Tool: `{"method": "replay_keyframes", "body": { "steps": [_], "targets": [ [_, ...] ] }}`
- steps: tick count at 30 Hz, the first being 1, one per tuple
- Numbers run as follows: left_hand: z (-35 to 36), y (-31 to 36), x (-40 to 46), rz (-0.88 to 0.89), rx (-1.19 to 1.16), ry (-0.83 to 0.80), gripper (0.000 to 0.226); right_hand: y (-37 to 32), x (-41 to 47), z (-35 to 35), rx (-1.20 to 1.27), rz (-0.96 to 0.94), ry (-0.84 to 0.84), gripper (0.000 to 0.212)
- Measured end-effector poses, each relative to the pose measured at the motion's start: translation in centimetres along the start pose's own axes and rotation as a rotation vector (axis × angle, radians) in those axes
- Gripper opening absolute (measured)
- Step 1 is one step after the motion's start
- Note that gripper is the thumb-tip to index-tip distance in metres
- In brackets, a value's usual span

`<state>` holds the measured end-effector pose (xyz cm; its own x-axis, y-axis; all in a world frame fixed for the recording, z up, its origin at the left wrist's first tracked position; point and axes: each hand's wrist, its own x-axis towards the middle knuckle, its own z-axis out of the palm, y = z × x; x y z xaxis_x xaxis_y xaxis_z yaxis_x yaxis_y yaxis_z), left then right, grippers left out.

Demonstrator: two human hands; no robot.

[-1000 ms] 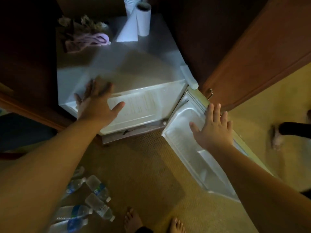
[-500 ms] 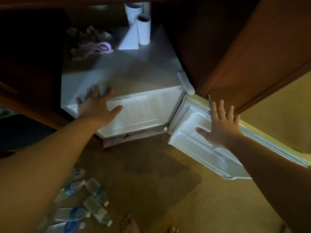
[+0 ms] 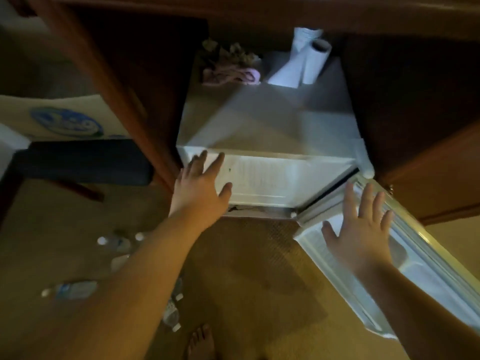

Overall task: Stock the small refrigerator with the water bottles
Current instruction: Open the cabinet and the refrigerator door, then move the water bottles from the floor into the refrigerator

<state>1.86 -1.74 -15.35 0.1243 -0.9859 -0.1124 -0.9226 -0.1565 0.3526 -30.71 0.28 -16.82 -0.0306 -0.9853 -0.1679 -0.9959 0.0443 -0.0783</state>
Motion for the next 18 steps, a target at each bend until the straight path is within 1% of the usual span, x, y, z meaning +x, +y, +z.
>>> {"method": "replay_keyframes", "body": {
  "steps": [2,4,6,9,12,15,18],
  "targets": [
    [-0.1,-2.2,-4.1,-0.117,-0.149,0.04,0.067,-4.4,-0.2,0.3,0.088,-0.137,0.01,0.09],
    [0.0,-4.6,-8.3,-0.232,-0.236,0.09,0.057,-8.9,-0.5,0.8,0.178,-0.264,-0.098,0.088],
    [0.1,-6.4,-12.3,-0.368,-0.271,0.103,0.049,-12.9,-1.0,1.4,0.209,-0.414,-0.218,0.088],
    [0.3,-7.6,-17.9,-0.578,-0.316,0.101,0.034,-17.8,-2.1,2.9,0.246,-0.648,-0.333,0.081],
    [1.7,-8.7,-22.6,-0.78,-0.333,0.159,0.018,-21.0,-4.0,5.4,0.216,-0.795,-0.462,0.074],
    [4.4,-9.5,-25.9,-1.006,-0.382,0.155,0.013,-22.9,-5.6,8.6,0.14,-0.955,-0.587,0.069],
    [8.2,-10.7,-27.3,-1.084,-0.438,0.118,0.025,-24.2,-6.3,12.4,0.074,-1.033,-0.658,0.067]
  ]
}}
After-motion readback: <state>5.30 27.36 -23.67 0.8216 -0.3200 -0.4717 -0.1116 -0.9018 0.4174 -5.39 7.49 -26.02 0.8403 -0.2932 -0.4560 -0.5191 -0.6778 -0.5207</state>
